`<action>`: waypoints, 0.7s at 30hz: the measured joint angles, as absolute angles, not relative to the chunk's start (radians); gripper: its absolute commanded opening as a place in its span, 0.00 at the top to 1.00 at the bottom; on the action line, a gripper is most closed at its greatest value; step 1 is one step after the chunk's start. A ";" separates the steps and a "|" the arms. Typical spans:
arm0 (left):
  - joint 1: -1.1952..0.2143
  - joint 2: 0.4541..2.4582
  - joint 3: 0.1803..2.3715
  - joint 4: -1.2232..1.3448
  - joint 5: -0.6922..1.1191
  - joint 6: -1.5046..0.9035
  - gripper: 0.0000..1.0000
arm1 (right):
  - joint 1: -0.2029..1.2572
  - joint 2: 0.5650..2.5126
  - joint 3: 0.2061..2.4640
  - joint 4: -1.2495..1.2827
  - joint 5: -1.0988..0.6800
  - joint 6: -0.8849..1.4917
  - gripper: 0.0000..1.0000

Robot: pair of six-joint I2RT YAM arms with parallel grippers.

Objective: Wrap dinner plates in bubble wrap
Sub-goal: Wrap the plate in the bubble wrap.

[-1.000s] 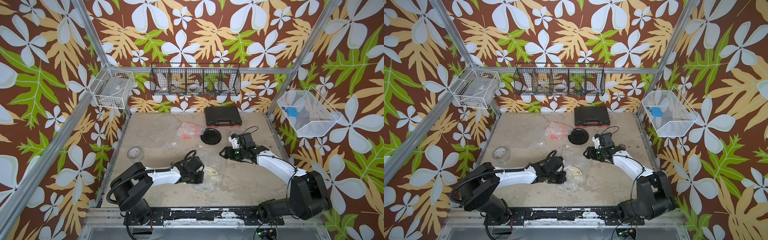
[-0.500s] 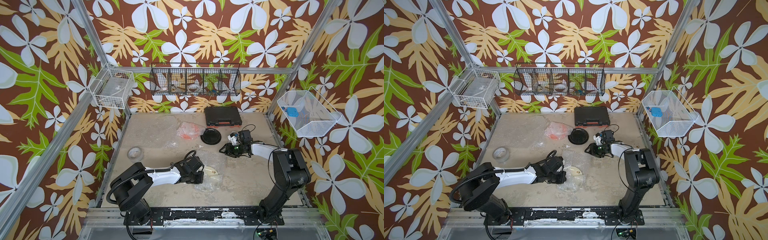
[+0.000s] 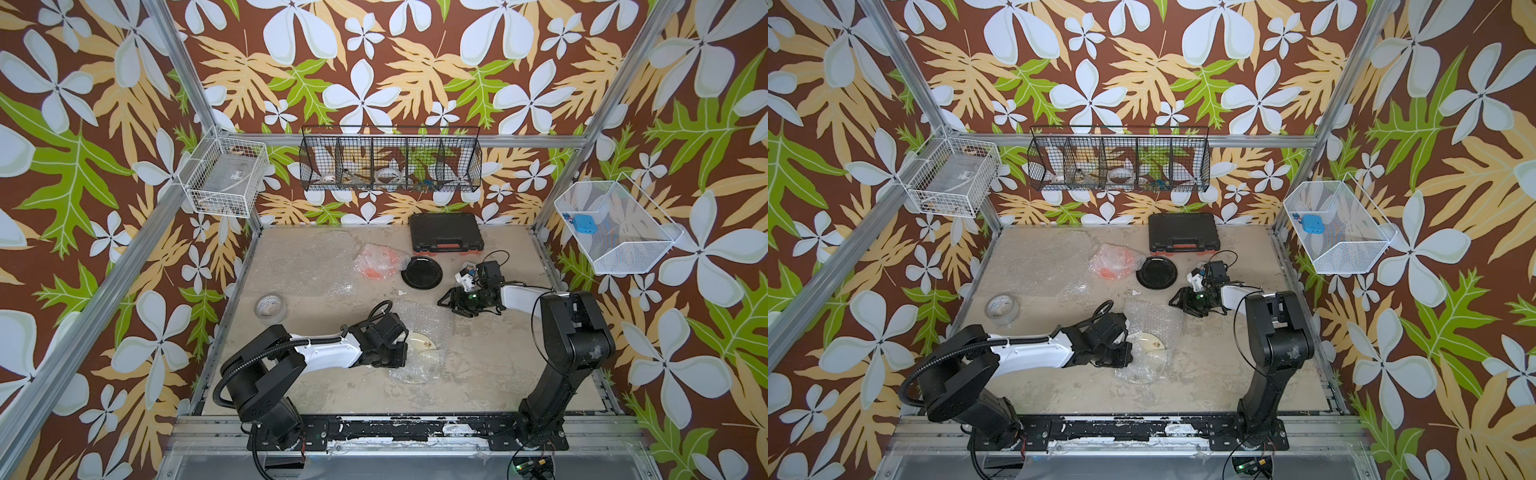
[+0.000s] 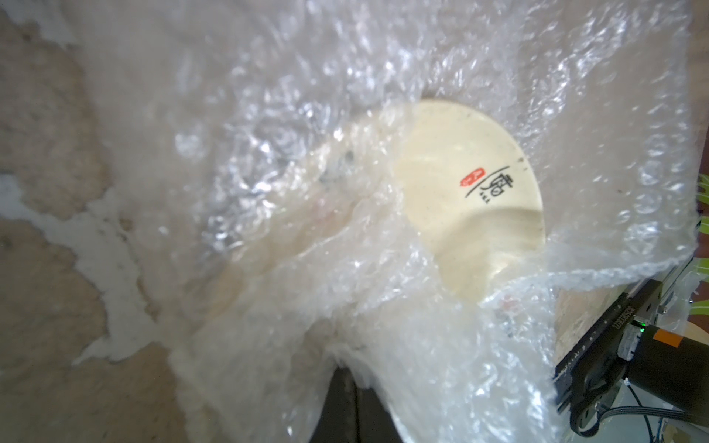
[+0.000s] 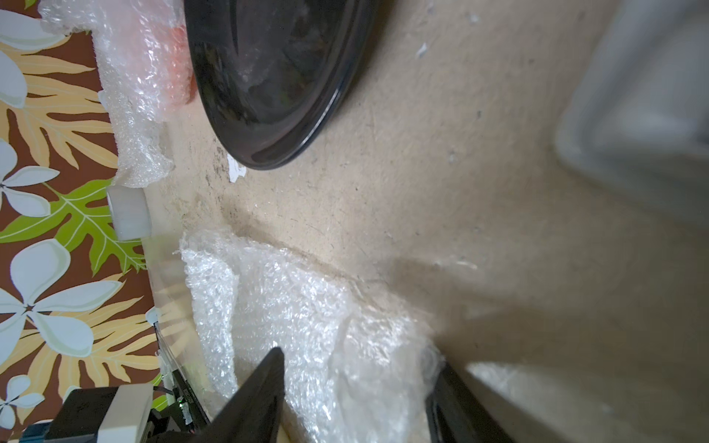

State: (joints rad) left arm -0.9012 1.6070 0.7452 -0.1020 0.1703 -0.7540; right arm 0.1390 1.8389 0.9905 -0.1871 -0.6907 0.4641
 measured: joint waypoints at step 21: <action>-0.896 1.604 0.705 -0.037 0.200 -0.770 1.00 | 0.145 1.673 0.936 -0.221 -0.697 0.493 1.00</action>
